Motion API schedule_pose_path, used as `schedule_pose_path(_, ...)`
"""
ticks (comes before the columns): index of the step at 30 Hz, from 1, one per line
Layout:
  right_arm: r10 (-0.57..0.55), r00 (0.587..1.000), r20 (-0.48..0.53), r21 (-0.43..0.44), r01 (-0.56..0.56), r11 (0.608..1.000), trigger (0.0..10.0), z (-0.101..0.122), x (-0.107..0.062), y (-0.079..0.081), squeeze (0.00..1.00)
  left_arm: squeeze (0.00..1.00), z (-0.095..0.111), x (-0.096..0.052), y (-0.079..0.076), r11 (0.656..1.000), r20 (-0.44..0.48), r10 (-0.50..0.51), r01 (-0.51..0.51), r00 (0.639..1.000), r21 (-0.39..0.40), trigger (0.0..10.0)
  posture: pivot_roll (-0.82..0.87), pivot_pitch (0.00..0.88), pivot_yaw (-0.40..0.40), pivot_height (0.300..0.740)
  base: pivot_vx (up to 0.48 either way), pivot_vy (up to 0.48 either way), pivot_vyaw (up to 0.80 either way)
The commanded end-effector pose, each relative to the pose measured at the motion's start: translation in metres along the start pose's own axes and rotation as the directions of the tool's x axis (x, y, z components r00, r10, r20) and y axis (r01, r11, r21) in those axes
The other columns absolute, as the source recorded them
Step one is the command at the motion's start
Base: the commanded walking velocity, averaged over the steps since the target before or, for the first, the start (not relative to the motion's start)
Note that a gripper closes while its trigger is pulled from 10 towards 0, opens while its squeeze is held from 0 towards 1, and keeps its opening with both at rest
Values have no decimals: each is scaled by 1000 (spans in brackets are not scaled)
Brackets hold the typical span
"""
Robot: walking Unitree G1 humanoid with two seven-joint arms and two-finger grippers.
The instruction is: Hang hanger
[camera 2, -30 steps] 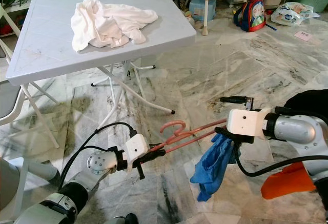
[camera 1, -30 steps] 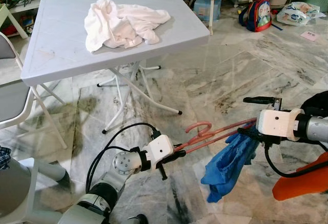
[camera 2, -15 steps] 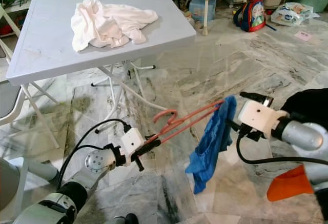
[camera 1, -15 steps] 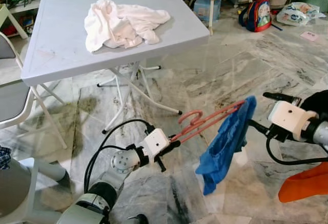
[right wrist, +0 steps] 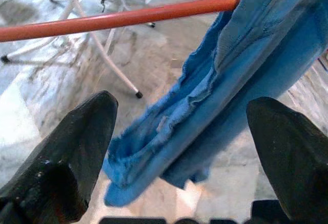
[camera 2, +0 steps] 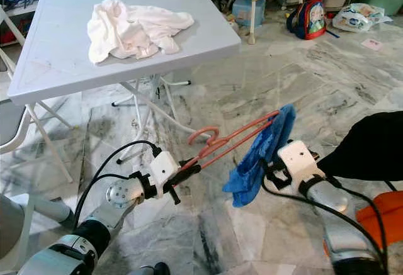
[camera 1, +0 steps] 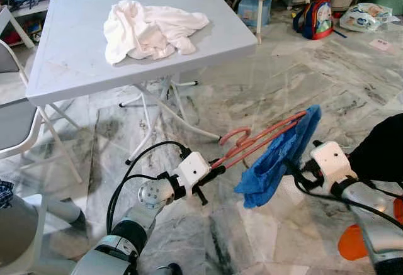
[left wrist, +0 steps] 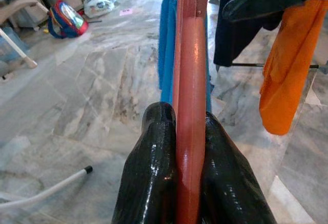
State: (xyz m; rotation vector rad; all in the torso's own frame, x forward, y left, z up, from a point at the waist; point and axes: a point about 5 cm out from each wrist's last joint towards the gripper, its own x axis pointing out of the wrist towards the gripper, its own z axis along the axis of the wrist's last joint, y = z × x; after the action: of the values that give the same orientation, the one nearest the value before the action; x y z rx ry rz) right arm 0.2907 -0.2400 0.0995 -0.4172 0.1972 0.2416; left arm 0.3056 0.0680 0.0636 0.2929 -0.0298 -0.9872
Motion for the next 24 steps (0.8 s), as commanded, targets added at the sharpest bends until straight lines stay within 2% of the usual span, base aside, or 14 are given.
schedule_pose_path(1,-109,994,-21,48,110,993,10000,-3,2,-7,0,0,8,-1,5,1000,53,13,-14,998,17,0,-190,131,84,740,0,0,0)
schedule_pose_path(4,-251,968,-23,91,252,963,10000,-1,8,-12,0,0,10,-1,5,1000,73,12,-13,997,13,0,-185,132,84,740,0,0,0)
schedule_pose_path(5,-268,963,-21,101,269,958,10000,0,9,-12,0,0,11,-1,4,1000,76,11,-12,997,13,0,-178,134,84,740,0,0,0)
schedule_pose_path(9,-275,961,-18,119,275,954,10000,2,13,-11,0,0,12,-1,3,1000,87,4,-5,996,9,0,-175,135,85,740,0,0,0)
schedule_pose_path(13,-286,958,-3,152,283,947,10000,12,30,-6,0,0,16,3,-3,999,120,-49,50,992,-3,0,-172,136,84,740,0,0,0)
schedule_pose_path(16,-291,957,2,150,288,946,10000,16,35,-6,0,0,17,4,-5,998,130,-63,64,990,-3,0,-172,136,84,740,0,0,0)
schedule_pose_path(17,-299,954,9,157,294,943,3412,17,37,-7,0,0,18,4,-6,998,134,-69,70,989,-2,0,-169,136,85,740,0,0,0)
schedule_pose_path(18,-309,951,15,163,302,939,3412,18,38,-7,0,0,19,5,-7,997,137,-73,74,988,-1,0,-168,135,85,740,0,0,0)
schedule_pose_path(19,-323,946,16,165,316,934,0,21,41,-9,0,0,20,5,-7,997,144,-79,79,987,2,0,-168,135,85,740,0,0,0)
schedule_pose_path(24,-369,929,21,135,363,922,0,23,42,-18,0,0,23,5,-6,996,156,-85,85,984,2,0,-167,134,84,740,0,0,0)
